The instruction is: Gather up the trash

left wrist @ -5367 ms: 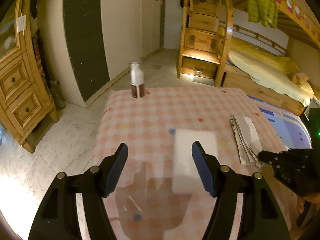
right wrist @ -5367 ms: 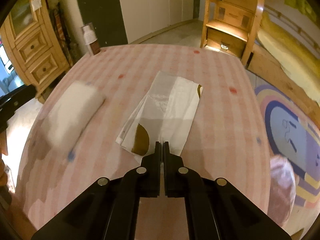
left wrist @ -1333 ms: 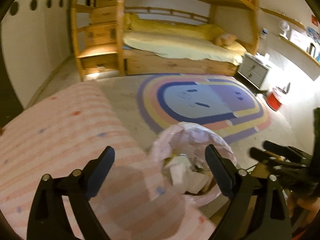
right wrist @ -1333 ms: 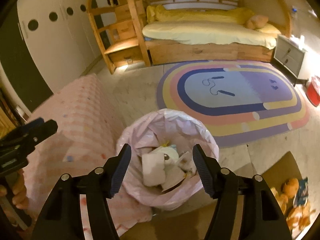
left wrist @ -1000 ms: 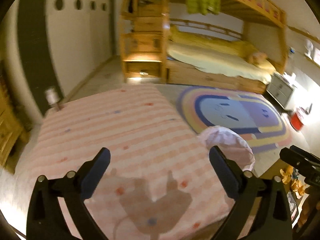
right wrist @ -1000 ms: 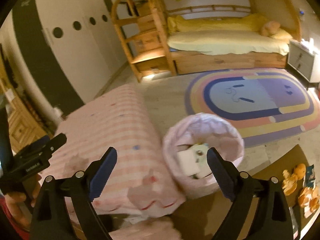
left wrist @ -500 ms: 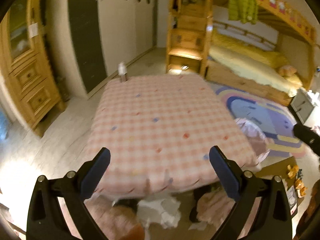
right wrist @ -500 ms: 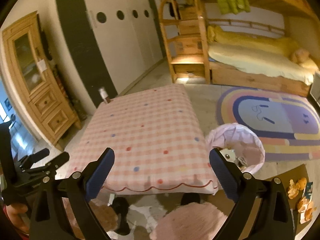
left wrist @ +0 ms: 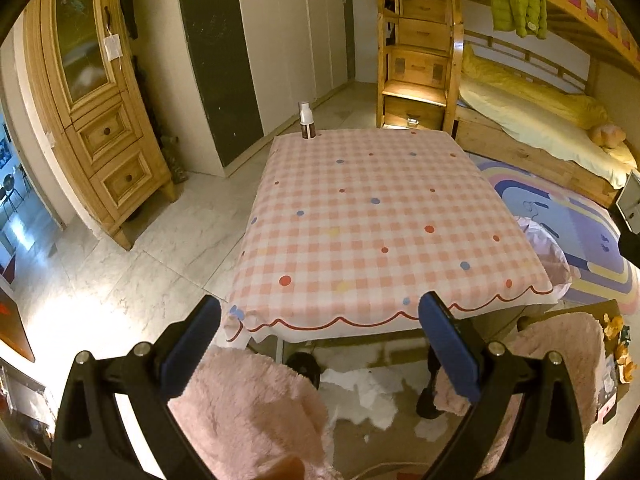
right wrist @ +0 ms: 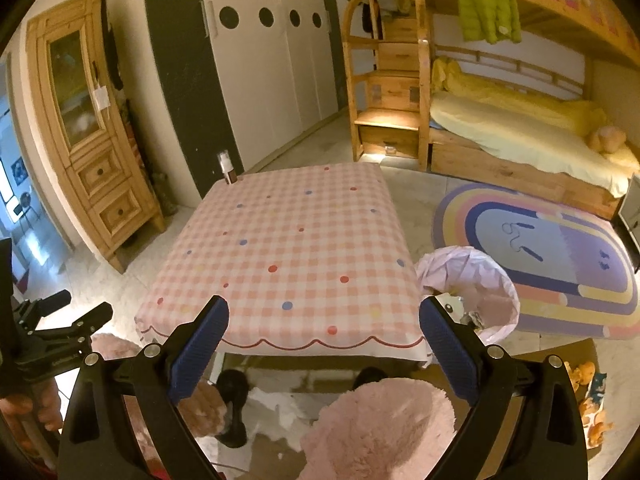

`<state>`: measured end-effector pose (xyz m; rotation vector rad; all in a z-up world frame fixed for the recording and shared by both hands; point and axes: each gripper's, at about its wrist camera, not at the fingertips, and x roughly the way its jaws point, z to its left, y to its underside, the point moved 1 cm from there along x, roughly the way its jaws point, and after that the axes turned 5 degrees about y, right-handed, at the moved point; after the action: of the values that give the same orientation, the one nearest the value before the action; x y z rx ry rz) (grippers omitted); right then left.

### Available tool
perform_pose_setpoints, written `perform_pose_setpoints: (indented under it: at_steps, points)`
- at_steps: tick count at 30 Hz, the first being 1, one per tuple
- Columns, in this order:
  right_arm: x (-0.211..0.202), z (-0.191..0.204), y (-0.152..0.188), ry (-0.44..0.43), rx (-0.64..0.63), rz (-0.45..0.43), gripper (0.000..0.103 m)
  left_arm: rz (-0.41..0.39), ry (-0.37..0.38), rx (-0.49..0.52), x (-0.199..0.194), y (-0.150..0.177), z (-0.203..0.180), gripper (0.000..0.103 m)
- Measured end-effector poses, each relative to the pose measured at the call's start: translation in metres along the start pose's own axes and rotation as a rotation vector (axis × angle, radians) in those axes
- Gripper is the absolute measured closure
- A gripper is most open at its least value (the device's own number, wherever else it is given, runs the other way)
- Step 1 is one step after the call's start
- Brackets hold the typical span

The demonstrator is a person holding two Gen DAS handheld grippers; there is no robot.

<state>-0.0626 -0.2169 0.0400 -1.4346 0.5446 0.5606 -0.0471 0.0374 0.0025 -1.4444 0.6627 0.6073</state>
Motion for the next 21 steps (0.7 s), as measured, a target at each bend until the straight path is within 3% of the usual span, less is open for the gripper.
perform_pose_setpoints:
  at_steps: [21]
  points:
    - [0.0055, 0.002, 0.0019, -0.009, -0.004, 0.012, 0.008, -0.008, 0.005, -0.003, -0.0015, -0.0024, -0.0012, 0.007]
